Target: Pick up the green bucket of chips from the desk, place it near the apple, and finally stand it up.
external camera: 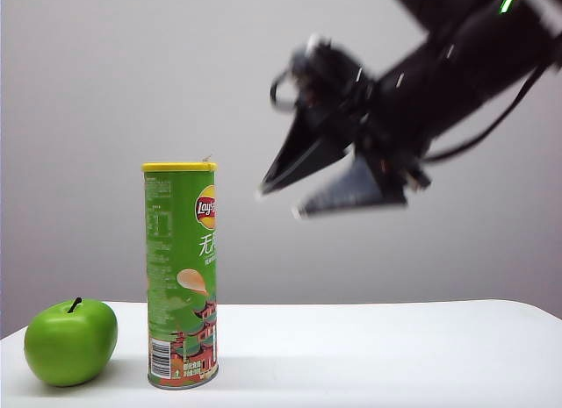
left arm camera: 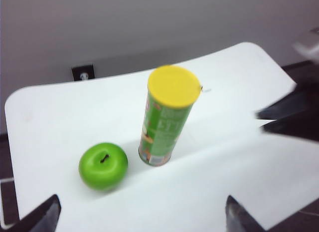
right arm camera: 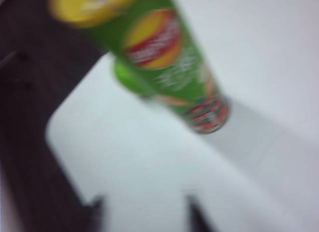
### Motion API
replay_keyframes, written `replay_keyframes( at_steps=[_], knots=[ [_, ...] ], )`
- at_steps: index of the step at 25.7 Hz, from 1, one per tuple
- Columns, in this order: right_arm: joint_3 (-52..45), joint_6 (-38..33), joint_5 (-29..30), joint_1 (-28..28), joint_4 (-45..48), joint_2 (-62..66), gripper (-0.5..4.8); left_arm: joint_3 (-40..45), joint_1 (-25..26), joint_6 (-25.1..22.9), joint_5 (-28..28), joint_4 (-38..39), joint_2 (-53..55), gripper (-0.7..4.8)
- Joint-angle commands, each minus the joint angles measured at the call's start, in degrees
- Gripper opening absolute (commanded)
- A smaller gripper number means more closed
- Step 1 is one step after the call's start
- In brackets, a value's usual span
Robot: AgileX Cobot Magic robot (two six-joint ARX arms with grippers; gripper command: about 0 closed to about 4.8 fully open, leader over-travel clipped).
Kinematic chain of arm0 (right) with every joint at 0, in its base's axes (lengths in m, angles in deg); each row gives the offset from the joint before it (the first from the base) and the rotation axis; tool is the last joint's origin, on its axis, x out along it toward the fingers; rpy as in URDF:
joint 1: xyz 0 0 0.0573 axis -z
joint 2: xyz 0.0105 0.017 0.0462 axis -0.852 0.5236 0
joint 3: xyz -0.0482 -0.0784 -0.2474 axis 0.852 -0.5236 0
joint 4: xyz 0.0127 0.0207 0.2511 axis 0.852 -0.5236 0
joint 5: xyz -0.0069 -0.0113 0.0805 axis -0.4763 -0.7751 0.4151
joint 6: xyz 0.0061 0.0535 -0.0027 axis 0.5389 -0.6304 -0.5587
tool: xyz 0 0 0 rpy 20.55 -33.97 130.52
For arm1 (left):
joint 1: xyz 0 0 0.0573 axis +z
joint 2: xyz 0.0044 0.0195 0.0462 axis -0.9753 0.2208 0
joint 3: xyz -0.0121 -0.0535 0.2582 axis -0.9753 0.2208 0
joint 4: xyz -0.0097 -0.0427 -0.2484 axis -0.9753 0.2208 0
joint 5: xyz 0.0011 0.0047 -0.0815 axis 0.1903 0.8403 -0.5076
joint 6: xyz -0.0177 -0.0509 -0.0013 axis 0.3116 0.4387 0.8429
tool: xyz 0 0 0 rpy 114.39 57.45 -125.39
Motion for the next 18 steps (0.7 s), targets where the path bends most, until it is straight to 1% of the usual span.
replay_keyframes(
  at_steps=[1,2,3,4,6,9,11,12,13,16,17,18],
  knots=[
    [0.2,1.5,0.8,-0.1,-5.1,-7.4,0.54,0.0,0.0,-1.4,1.5,2.1,0.0,4.2],
    [0.2,1.5,0.7,-0.1,-5.6,-9.2,0.38,0.0,0.0,-1.6,3.1,2.5,0.0,3.96],
    [0.2,1.6,0.5,-0.1,-6.4,-12.9,0.38,0.0,0.0,-1.6,5.1,3.3,-0.1,3.67],
    [0.2,1.5,0.2,-0.1,-6.8,-14.4,0.32,0.0,0.0,-2.2,5.0,4.2,-0.1,3.67],
    [0.2,1.5,-2.0,-0.1,-9.5,-17.7,-0.07,0.0,0.0,-2.2,5.1,6.3,-0.4,3.67],
    [0.2,1.6,-4.4,-0.1,-15.8,-21.2,-0.06,0.0,0.0,-2.9,5.1,10.3,-1.9,3.66],
    [0.2,2.3,-6.3,-0.1,-20.2,-23.3,-0.06,0.0,0.0,-2.8,6.3,11.8,-3.8,3.66],
    [0.2,3.7,-8.0,-0.1,-22.7,-24.7,-0.06,0.0,0.0,-2.6,6.8,12.3,-5.4,3.61],
    [0.2,4.9,-11.4,-0.2,-25.3,-27.6,-0.06,0.0,0.0,-1.9,8.2,12.8,-8.5,3.35],
    [0.0,4.9,-16.9,-0.1,-25.8,-33.5,-0.06,0.0,0.0,0.0,10.1,12.9,-15.2,3.29],
    [0.0,5.4,-21.2,-0.1,-25.9,-37.7,-0.06,0.0,0.0,0.2,10.1,12.8,-19.0,3.15],
    [0.0,6.3,-23.2,-0.1,-26.2,-40.1,-0.06,0.2,0.0,0.2,10.3,12.4,-21.1,2.84]
  ],
)
